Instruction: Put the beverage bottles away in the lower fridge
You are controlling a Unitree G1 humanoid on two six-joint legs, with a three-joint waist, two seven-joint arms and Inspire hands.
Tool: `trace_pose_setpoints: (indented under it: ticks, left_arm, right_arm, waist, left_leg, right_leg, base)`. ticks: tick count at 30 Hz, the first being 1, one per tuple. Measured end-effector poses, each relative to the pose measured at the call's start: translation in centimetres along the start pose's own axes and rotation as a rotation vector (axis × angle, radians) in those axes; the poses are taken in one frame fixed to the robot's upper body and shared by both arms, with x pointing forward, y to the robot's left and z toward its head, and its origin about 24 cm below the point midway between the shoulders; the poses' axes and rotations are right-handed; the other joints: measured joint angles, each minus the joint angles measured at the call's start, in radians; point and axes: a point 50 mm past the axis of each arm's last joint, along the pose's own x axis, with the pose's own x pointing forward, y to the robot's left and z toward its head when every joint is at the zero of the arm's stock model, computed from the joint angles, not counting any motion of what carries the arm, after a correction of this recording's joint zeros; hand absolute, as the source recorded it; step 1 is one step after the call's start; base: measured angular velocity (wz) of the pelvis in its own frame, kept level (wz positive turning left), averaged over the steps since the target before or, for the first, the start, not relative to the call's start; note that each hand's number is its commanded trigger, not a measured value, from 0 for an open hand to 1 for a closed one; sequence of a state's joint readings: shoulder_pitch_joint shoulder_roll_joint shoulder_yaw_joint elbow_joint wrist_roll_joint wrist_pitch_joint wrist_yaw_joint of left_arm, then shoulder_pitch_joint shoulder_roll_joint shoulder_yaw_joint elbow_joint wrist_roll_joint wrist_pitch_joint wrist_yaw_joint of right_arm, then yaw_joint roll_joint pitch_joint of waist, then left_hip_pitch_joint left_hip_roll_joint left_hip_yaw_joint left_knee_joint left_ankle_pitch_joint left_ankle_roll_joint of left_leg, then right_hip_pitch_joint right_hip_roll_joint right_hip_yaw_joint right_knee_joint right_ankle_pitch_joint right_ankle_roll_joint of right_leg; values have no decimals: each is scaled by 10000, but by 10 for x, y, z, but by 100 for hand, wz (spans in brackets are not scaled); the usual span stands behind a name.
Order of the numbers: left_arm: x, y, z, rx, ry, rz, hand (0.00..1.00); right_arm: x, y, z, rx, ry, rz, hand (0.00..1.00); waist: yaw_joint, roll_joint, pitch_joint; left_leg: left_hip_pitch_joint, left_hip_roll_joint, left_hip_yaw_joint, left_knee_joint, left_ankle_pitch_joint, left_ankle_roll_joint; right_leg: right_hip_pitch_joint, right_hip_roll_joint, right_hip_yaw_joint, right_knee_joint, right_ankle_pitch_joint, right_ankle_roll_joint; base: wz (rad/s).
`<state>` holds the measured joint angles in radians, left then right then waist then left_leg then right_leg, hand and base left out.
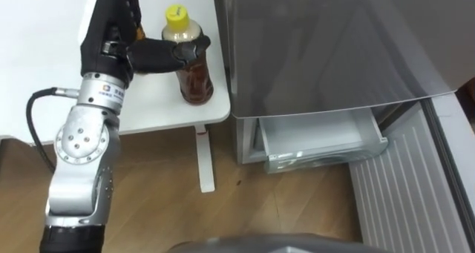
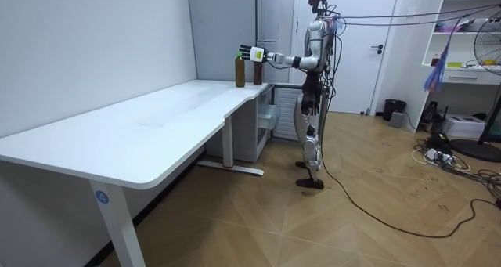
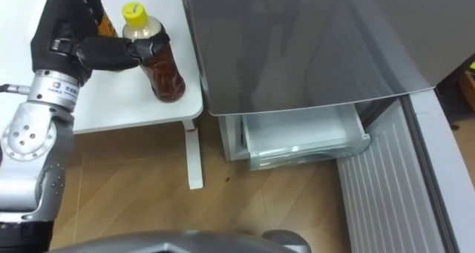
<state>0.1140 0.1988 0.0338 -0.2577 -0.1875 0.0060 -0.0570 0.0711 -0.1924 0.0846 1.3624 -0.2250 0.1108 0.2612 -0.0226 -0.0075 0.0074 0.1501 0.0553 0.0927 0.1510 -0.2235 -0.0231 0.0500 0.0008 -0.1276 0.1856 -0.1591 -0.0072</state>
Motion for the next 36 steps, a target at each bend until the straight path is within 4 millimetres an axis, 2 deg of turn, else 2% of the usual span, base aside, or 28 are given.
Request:
trace_pose_setpoints:
  ticks: [5, 15, 36]
  left_arm:
    - [0, 0, -6, -507, 217, 45, 0]
    - [-6, -1, -29, -1280, 1275, 88, 0]
    - [-8, -7, -35, -1466, 1822, -645, 0]
  right_arm:
    - [0, 1, 0, 2, 105, -32, 0]
    - [1, 5, 1, -146, 171, -166, 0]
    - [1, 3, 10, -220, -50, -193, 0]
  waist:
    - [14, -61, -24]
    - [20, -83, -10]
    - [25, -28, -56]
  left_leg:
    - [6, 0, 5, 8, 0, 0]
    - [17, 9, 135, 13, 0, 0]
    - [3, 7, 129, 14, 0, 0]
  right_leg:
    - [8, -6, -2, 27, 0, 0]
    - [-3, 19, 102, 24, 2, -2]
    - [-7, 21, 115, -3, 2, -2]
  base:
    - [0]
    - [-1]
    - [0]
